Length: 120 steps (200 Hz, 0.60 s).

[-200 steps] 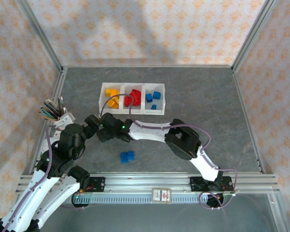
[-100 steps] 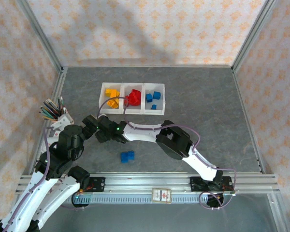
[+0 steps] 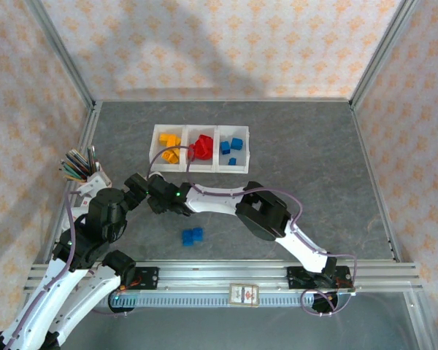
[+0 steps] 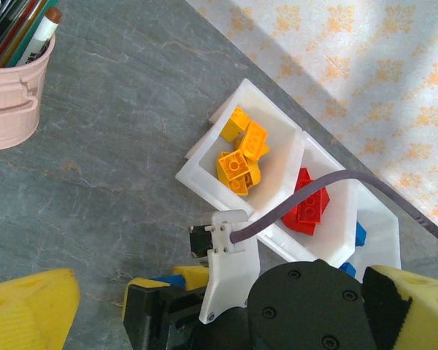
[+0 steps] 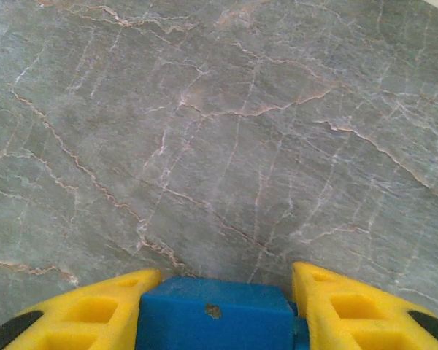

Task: Sort the legos into containers by color
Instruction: Pick up the lego from the middle-left of the table, then place the lego in the container.

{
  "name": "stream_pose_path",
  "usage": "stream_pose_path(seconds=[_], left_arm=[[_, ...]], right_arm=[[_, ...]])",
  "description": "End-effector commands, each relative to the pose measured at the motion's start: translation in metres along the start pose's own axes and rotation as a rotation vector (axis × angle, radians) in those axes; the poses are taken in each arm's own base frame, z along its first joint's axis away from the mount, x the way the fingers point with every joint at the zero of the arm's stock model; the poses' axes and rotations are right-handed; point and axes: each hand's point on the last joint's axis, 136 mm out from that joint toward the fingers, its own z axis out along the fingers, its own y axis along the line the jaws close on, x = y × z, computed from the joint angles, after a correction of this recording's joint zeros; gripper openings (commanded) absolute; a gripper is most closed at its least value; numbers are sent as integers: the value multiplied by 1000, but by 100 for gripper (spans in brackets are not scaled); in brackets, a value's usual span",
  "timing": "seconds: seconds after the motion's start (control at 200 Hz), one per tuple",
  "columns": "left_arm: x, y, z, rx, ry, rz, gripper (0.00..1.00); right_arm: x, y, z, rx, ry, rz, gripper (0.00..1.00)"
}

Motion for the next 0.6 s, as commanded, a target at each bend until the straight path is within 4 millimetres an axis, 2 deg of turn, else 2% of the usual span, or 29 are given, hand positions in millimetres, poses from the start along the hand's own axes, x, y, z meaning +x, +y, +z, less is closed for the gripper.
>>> stream_pose_path(seconds=[0.0, 0.15, 0.255, 0.365, 0.596], left_arm=[[-6, -3, -2, 6, -15, -6, 100], [-9, -11, -3, 29, -12, 2, 100], [-9, -20, -1, 57, -5, 11, 100], [-11, -30, 1, 86, -4, 20, 100], [-2, -59, 17, 181, 34, 51, 100]], right_arm=[[-27, -1, -39, 12, -67, 10, 34], [-41, -13, -71, -3, -114, 64, 32], [-47, -33, -93, 11, -140, 115, 32], [-48, -67, -114, 55, -161, 180, 32], [-52, -157, -158, 218, -216, 304, 32]])
